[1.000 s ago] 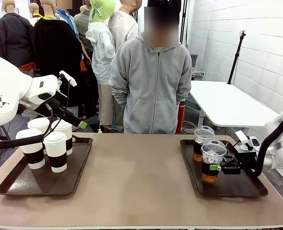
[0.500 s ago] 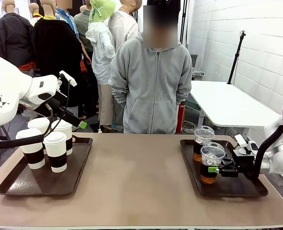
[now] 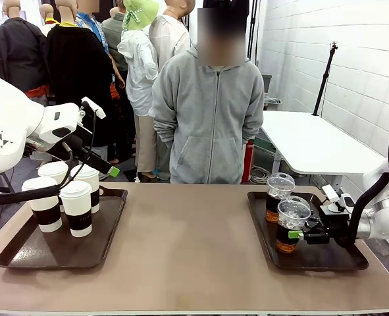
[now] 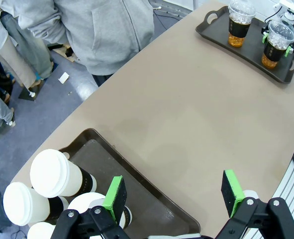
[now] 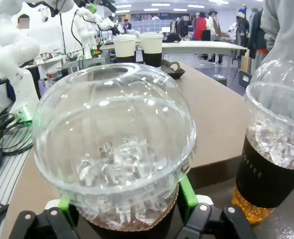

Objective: Distribute the coffee onto the tray.
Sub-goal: Pick up another iced Americano from the middle of the table and place it on the right Handle tray.

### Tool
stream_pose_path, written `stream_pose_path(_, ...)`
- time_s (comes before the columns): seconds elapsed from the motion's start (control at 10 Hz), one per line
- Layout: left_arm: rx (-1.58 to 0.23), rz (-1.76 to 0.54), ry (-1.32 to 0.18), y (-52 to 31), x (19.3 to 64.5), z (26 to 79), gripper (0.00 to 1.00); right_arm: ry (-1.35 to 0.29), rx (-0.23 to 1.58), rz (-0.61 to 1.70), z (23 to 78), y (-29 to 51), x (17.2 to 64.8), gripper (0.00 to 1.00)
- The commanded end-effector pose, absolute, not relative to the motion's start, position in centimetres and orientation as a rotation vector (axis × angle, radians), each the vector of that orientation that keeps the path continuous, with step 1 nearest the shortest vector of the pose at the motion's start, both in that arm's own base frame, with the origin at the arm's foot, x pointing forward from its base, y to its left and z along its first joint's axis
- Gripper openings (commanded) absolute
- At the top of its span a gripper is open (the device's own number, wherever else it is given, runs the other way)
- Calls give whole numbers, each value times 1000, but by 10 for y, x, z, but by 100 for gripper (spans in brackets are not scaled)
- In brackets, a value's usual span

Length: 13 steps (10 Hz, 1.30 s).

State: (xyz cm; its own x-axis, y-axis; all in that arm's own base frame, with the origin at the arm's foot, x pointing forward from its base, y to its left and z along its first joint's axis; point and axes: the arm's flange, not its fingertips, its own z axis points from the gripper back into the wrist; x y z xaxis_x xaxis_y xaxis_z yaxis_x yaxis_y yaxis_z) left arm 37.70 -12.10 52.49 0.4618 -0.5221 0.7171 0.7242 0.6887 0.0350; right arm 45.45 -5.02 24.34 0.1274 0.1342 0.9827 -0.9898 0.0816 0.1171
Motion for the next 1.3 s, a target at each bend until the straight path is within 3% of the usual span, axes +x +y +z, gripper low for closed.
stream_pose_path(0.0, -300, -779, -769, -119, 378, 524, 100, -1048, 1122, 1090, 248, -51, 456, 100)
stream_pose_path(0.9, -300, -779, -769, -119, 378, 524, 100, -1031, 1008, 973, 260, -110, 418, 100)
stream_pose_path(1.0, -300, -779, -769, -119, 378, 524, 100, -994, 992, 980, 264, -110, 415, 100)
stream_pose_path(1.1, -300, -779, -769, -119, 378, 524, 100, -854, 937, 1021, 270, -94, 424, 100)
stream_pose_path(1.2, -300, -779, -769, -119, 378, 524, 100, -1045, 1010, 992, 257, -117, 423, 100)
